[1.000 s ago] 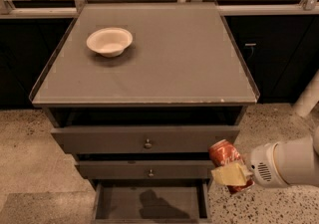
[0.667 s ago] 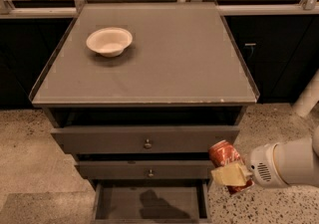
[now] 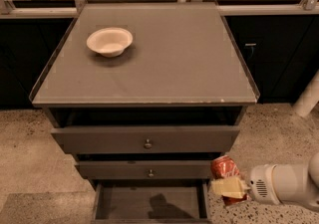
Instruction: Place coke can into bottom drawer
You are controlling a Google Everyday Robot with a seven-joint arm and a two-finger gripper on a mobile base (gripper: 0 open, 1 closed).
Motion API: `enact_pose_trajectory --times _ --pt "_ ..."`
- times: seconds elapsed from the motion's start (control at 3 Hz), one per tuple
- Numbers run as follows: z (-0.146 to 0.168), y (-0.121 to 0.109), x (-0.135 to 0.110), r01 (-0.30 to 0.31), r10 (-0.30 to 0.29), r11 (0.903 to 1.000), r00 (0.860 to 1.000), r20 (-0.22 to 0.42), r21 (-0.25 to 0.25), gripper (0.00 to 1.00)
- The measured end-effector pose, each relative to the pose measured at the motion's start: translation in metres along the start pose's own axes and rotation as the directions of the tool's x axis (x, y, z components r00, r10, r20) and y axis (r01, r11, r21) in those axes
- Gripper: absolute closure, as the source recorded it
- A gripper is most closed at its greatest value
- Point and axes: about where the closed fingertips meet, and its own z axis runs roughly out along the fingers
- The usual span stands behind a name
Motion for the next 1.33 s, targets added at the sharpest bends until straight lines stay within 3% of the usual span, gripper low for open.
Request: enact_pose_trajectory --times 0.33,0.67,1.0,1.33 --pt "0.051 -0.037 0.037 -0.143 0.144 0.9877 0.99 0.005 -0.062 1.0" --pt "0.096 -0.065 0.066 -0.257 0.256 0.9605 0.966 -0.02 -0.107 1.0" --pt "0.131 -0.079 0.077 -0.301 0.298 0.9435 0.954 -0.041 -0.138 1.0" --pt "0.136 -0.079 0.082 -0.31 0.306 0.9395 0.951 -0.048 -0.146 1.0"
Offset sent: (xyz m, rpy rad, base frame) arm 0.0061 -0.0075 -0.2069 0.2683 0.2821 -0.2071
